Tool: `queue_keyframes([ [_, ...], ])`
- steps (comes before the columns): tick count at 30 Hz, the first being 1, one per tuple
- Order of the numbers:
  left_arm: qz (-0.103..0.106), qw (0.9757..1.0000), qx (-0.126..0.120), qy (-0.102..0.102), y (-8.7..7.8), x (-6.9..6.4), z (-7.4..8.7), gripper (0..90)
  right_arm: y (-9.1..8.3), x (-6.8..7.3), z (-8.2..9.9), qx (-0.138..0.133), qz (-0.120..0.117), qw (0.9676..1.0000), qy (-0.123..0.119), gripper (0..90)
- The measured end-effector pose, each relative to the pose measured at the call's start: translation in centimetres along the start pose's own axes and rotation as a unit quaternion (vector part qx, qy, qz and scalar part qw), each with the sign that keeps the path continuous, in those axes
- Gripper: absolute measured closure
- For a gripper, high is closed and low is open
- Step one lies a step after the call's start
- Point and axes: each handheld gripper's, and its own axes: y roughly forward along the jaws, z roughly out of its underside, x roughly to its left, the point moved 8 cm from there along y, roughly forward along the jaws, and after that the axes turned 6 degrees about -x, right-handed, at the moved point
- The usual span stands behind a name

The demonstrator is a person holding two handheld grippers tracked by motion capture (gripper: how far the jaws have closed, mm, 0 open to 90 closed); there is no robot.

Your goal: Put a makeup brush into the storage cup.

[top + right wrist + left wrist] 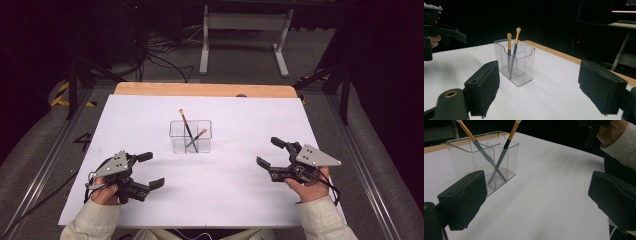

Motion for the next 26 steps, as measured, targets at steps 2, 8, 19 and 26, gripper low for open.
queue_keyframes([
  [2, -0.003, 1.0, -0.001, 0.0, -0.1, 0.1, 0.1, 2.8, -0.1, -0.1, 0.5, 0.003, 0.002, 1.0, 0.0, 17.9],
  [8, -0.008, 1.0, -0.003, -0.001, -0.5, 0.3, 0.4, 2.8, -0.1, 0.0, 1.8, 0.018, -0.001, 0.9998, -0.003, 17.7],
  [19, -0.025, 0.9996, -0.005, -0.012, -0.7, 1.0, 1.0, 2.8, -0.5, -0.6, 3.9, 0.032, 0.009, 0.9993, 0.019, 17.7],
  [26, -0.031, 0.9994, -0.007, -0.011, -0.7, 1.3, 1.0, 2.7, -0.5, -0.4, 3.9, 0.032, 0.003, 0.9994, 0.016, 17.3],
])
